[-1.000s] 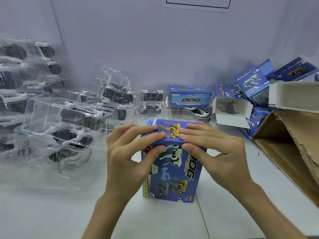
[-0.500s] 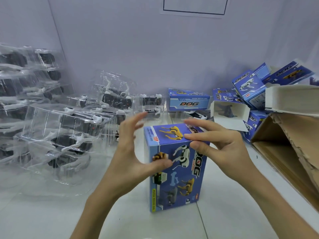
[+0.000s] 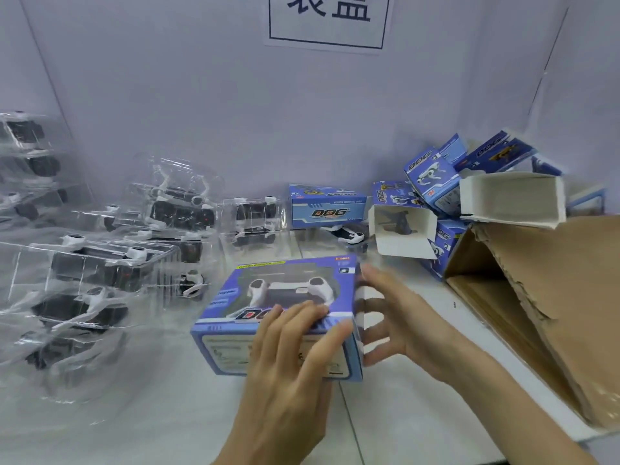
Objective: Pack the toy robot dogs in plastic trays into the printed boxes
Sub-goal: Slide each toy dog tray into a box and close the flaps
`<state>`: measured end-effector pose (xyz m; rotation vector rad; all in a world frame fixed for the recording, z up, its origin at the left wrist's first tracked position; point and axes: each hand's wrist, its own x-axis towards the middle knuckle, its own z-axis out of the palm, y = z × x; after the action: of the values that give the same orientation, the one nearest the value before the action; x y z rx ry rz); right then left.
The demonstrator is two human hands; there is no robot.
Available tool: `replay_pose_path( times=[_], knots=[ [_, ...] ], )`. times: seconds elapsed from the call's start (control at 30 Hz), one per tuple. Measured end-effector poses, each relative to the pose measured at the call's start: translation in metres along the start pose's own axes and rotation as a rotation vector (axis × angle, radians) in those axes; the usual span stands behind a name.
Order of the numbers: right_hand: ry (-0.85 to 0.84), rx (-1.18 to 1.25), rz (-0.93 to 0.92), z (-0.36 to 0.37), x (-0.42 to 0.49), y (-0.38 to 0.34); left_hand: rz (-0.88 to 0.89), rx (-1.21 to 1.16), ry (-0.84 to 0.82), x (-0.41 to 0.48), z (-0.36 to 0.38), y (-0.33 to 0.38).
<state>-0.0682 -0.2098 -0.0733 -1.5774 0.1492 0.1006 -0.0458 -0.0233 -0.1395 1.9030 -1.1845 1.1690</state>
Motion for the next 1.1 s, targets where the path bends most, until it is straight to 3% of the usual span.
replay_pose_path(
  times=[0.13,0.23,0.33,0.47,0.53,0.6,0.8,0.97,1.1],
  knots=[
    [0.067,-0.009,0.069,-0.009,0.000,0.018,0.049,-0.066,-0.062,-0.017,0.005,-0.001],
    [0.264,0.073,-0.019,-0.021,-0.001,0.018,-0.069,-0.089,0.006,-0.024,-0.008,-0.014],
    [0.426,0.289,-0.210,-0.042,-0.003,0.003,-0.228,-0.120,0.066,-0.030,-0.015,-0.025],
    [0.623,0.619,-0.638,-0.073,-0.015,-0.029,-0.291,-0.156,0.007,-0.030,-0.009,-0.025],
    [0.842,0.713,-0.841,-0.094,-0.022,-0.040,-0.259,-0.145,-0.065,-0.029,-0.003,-0.021],
    [1.045,0.722,-0.871,-0.113,-0.023,-0.040,-0.224,-0.132,-0.141,-0.028,0.000,-0.018],
    [1.320,0.423,-0.558,-0.119,-0.004,0.022,-0.162,-0.145,-0.318,-0.032,0.003,-0.023],
    [1.299,0.015,-0.603,-0.110,-0.003,0.054,-0.053,-0.069,-0.488,-0.037,0.012,-0.029],
    [1.208,-0.141,-0.649,-0.108,-0.008,0.054,-0.041,0.004,-0.496,-0.042,0.013,-0.031]
  ],
)
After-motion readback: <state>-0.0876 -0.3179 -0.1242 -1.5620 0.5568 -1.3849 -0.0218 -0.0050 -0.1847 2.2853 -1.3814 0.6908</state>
